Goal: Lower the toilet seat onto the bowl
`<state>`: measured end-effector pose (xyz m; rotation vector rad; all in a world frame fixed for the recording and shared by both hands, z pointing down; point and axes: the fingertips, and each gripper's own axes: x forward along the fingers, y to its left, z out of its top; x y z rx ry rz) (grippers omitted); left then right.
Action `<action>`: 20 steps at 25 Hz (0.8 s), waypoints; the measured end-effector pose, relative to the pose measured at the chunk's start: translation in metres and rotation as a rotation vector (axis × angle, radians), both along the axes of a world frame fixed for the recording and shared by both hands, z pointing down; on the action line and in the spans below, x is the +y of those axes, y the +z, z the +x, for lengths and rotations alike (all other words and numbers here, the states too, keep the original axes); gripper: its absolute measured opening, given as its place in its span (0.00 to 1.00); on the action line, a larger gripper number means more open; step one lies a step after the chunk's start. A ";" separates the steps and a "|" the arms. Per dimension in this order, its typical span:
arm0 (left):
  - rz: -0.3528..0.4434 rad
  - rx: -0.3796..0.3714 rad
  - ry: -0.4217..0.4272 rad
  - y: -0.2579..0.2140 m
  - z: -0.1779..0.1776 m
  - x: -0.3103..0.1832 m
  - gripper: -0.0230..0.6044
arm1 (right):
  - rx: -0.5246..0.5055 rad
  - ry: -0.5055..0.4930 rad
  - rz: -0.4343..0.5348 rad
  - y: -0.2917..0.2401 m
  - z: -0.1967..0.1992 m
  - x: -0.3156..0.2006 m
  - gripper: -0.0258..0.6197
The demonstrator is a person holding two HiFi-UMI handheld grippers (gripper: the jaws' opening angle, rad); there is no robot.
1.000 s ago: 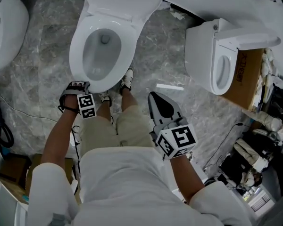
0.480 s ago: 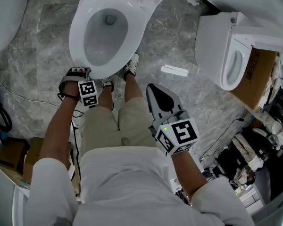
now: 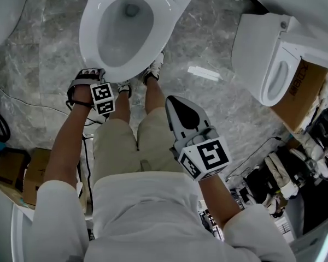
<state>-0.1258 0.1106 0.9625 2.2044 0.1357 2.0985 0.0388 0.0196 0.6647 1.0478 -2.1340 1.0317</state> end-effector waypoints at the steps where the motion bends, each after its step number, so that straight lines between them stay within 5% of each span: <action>1: -0.003 -0.003 0.003 0.002 0.000 -0.001 0.32 | -0.001 -0.006 0.000 0.002 0.000 -0.002 0.04; 8: -0.014 -0.003 -0.024 0.005 0.001 -0.002 0.32 | 0.016 -0.007 0.006 0.003 0.011 -0.016 0.04; 14: -0.034 -0.018 -0.266 -0.008 0.006 -0.013 0.31 | 0.016 0.004 0.043 -0.021 0.013 -0.023 0.04; 20: 0.026 0.023 -0.357 -0.054 0.005 -0.038 0.10 | 0.058 0.076 0.109 -0.066 0.039 -0.036 0.04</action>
